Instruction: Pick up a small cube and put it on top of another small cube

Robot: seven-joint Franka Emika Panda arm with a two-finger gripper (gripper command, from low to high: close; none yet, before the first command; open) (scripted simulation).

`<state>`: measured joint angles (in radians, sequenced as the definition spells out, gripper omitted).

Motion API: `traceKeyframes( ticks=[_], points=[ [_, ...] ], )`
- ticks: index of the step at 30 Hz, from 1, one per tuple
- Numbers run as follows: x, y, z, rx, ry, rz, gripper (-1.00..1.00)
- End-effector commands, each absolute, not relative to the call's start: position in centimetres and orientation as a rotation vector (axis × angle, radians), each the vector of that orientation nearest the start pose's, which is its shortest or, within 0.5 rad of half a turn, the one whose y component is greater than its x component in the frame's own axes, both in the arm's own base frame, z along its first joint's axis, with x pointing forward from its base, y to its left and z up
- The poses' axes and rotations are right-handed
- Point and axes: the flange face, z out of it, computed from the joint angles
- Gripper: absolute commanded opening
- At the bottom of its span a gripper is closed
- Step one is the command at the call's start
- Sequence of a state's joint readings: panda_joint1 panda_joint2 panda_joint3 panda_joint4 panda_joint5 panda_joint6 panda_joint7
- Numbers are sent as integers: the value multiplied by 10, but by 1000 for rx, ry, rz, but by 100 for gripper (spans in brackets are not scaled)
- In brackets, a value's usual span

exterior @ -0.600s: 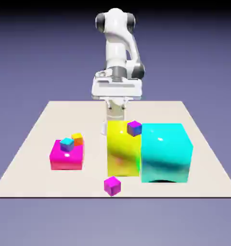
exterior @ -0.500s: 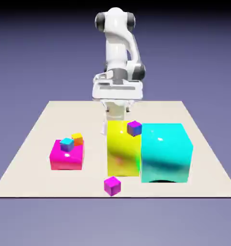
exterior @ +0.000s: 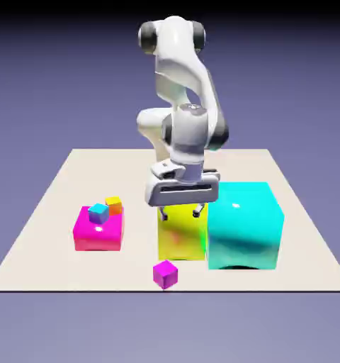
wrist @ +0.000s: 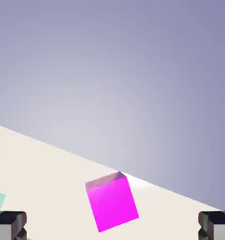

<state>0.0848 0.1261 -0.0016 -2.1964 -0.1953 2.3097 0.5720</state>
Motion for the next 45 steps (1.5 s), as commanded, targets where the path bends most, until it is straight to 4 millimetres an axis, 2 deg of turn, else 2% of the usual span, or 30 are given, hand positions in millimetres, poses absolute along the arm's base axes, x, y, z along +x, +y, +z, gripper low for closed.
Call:
traceKeyframes(
  ticks=[1, 8, 15, 17, 20, 21, 22, 25, 26, 27, 30, 36, 43, 45],
  points=[
    [549, 42, 317, -3257, 558, 5, 0],
    [579, 49, 246, -3411, 390, 457, 0],
    [593, 51, 172, -3484, 221, 952, 0],
    [589, 47, 146, -3488, 191, 1049, 0],
    [566, 30, 102, -3487, 191, 1049, 0],
    [566, 30, 102, -3487, 191, 1049, -100],
    [566, 30, 102, -3487, 191, 1049, -100],
    [591, 49, 151, -3487, 191, 1049, -100],
    [593, 51, 158, -3487, 191, 1049, -100],
    [593, 51, 158, -3487, 191, 1049, -100],
    [584, 63, 211, -3439, 345, 1059, -100],
    [551, 87, 315, -3339, 589, 1093, -100],
    [487, 114, 426, -3243, 792, 1149, -100],
    [482, 116, 433, -3239, 803, 1153, -100]
  ],
)
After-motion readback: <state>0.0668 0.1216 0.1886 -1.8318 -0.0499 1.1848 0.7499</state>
